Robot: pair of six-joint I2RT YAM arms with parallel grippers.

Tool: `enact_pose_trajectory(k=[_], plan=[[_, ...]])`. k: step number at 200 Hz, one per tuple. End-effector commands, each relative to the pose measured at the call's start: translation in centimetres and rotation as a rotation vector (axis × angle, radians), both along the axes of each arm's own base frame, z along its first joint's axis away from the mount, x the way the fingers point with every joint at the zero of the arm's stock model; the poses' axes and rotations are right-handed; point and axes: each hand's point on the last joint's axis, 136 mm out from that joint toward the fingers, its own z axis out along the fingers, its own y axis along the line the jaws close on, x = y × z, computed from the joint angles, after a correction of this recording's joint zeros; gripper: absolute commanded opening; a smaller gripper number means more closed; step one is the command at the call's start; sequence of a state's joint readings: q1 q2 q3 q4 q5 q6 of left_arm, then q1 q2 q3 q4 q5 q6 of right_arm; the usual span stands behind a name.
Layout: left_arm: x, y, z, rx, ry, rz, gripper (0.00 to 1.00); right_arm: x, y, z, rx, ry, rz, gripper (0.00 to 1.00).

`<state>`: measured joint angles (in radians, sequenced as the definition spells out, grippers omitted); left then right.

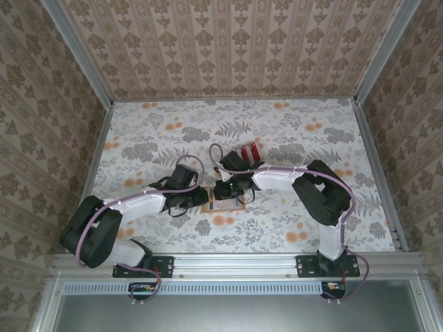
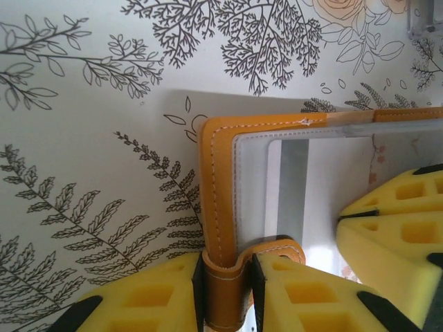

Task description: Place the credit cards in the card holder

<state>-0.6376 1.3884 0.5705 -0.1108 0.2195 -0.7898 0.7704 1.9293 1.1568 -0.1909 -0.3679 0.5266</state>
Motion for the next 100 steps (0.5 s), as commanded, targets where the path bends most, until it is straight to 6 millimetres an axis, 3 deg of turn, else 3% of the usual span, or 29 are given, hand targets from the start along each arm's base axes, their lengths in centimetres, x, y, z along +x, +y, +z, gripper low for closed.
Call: enact_pose_trajectory(k=[1, 23, 46, 72, 100], plan=[[0.2, -0.2, 0.0, -0.013, -0.015, -0.006, 0.31, -0.9, -0.2, -2.7, -0.098, 0.009, 0.031, 0.12], [0.0, 1.3, -1.1, 0.041, 0.009, 0.027, 0.35, -1.1, -0.4, -2.5, -0.100, 0.006, 0.033, 0.11], [-0.2, 3.0, -2.2, 0.090, 0.040, 0.065, 0.36, -1.0, -1.0, -0.6, -0.114, -0.038, 0.042, 0.12], [-0.3, 3.2, -2.6, 0.090, 0.048, 0.070, 0.36, -0.7, -1.4, 2.2, -0.118, -0.096, 0.051, 0.12], [-0.3, 3.0, -2.8, 0.081, 0.051, 0.068, 0.35, -0.5, -2.3, 3.0, -0.162, -0.125, 0.054, 0.12]])
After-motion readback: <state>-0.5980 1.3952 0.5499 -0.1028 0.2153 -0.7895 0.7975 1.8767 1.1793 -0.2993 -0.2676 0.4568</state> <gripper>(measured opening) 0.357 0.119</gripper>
